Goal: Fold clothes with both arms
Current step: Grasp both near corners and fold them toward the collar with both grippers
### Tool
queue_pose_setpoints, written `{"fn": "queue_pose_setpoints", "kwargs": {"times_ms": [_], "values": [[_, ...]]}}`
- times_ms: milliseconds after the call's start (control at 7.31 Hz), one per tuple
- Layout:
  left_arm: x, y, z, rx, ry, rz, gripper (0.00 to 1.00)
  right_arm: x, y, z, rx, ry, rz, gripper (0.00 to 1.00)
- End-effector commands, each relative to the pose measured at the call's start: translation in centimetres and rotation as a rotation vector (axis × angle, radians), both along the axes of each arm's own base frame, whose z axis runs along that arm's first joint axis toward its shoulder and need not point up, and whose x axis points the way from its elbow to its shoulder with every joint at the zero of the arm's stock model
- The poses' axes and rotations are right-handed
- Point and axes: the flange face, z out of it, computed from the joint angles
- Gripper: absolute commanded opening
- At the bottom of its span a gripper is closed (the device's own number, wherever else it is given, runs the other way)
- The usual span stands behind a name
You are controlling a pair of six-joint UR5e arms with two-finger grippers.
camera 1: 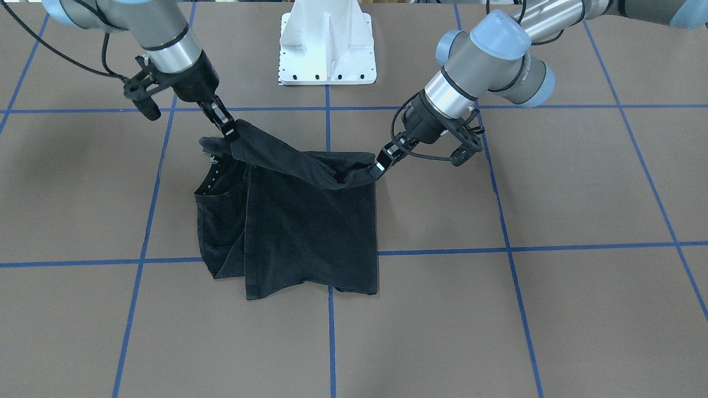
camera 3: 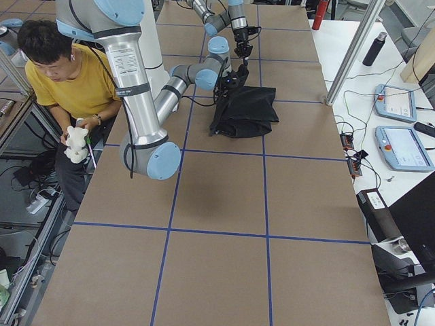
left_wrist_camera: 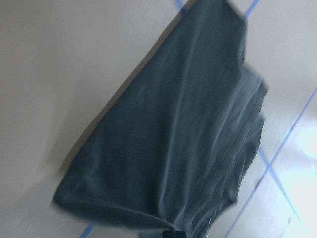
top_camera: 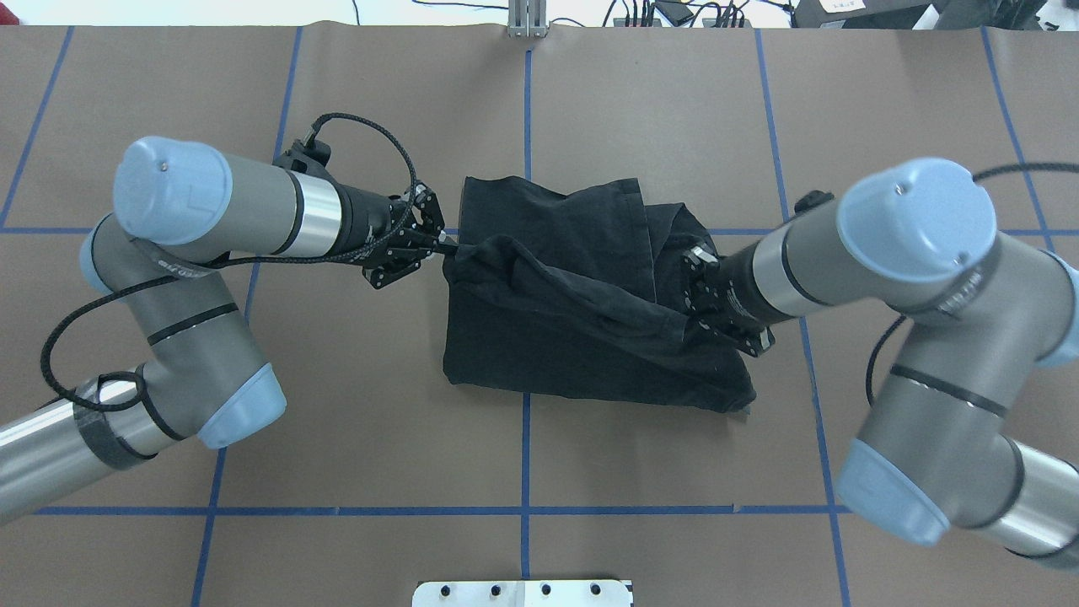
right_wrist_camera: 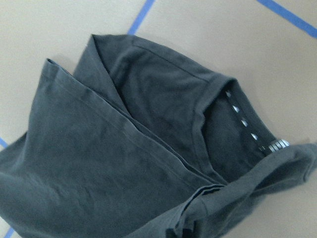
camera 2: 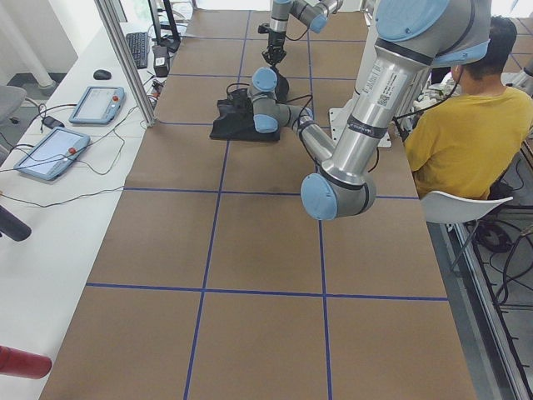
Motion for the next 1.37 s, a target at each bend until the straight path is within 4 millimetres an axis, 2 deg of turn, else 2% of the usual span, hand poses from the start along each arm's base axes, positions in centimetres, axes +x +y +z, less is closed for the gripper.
{"fn": "queue_pose_setpoints", "kwargs": {"times_ms": [0,137,274,410,547,684,821,957,1094,1231], "values": [[-0.4,-4.2,1.9,0.02,-0.061,-0.03,0.0,-2.1,-10.8,0.6,0.013,0.068,-0.044,0.0],[0.5,-5.8,1.9,0.037,-0.082,-0.032,0.0,-2.3,-12.6,1.0,0.013,0.079,-0.055,0.0],[0.7,-7.5,1.3,0.034,-0.089,-0.046,0.0,-2.4,-13.0,1.4,0.007,0.086,-0.055,0.0],[1.8,-8.9,1.5,0.021,-0.107,-0.049,0.0,-3.0,-14.1,1.6,0.008,0.1,-0.064,0.0],[3.1,-10.6,2.2,0.01,-0.138,-0.052,0.0,-4.1,-15.4,1.9,0.006,0.108,-0.068,0.0],[3.5,-11.4,2.4,0.017,-0.146,-0.056,0.0,-4.8,-16.8,3.2,0.015,0.102,-0.061,0.0],[4.0,-12.2,4.0,0.009,-0.159,-0.062,0.0,-5.1,-18.1,4.6,0.014,0.104,-0.053,0.0],[4.7,-14.0,5.2,0.012,-0.166,-0.094,0.24,-5.7,-20.0,5.7,0.024,0.123,-0.066,0.01],[5.7,-16.2,6.2,0.074,-0.208,-0.128,0.56,-7.3,-22.2,4.9,0.054,0.138,-0.091,0.99],[4.5,-17.9,6.6,0.108,-0.235,-0.146,0.88,-6.1,-24.7,3.5,0.059,0.139,-0.07,1.0]]}}
